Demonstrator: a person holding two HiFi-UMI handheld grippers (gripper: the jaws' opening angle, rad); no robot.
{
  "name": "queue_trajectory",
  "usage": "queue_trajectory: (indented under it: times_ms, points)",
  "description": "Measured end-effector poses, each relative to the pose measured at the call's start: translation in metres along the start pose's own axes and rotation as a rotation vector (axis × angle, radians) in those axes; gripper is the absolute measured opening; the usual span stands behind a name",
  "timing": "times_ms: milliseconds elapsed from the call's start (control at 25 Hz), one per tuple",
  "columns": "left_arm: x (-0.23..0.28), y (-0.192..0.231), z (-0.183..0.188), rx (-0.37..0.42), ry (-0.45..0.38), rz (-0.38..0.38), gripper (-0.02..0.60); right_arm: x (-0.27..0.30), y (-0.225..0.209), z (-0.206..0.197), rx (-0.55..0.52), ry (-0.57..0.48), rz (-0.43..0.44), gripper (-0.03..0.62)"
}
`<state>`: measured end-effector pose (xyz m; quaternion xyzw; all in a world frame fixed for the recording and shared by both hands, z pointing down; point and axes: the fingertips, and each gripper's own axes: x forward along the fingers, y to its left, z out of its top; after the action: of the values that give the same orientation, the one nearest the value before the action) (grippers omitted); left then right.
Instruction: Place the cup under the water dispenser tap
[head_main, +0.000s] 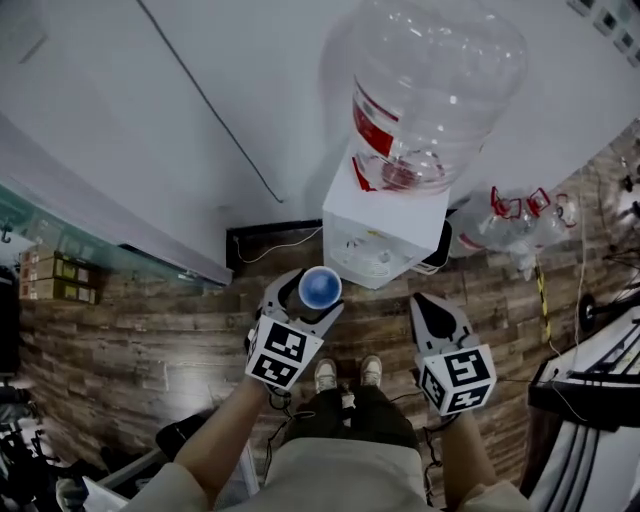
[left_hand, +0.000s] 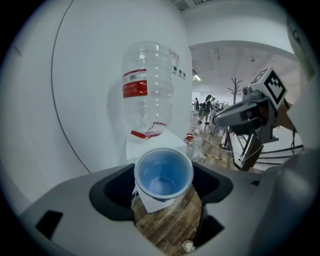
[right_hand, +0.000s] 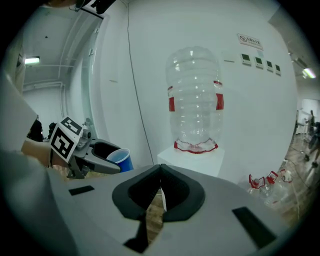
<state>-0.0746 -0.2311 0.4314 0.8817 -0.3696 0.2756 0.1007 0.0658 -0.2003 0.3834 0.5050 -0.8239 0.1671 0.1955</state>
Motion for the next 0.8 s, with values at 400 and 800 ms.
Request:
queue_trajectory:
  times_ms: [400, 800]
  points:
    - [0.115, 0.022, -0.083, -0.091, 0.079, 0.035, 0.357, 0.079, -0.026, -0.039, -0.041, 0.021, 0.092, 0.008]
    - [0.214, 0.038, -0.161, -0.164, 0.11, 0.052, 0.357, 0.144, -0.033, -0.1, -0.019, 0.04, 0.142, 0.008]
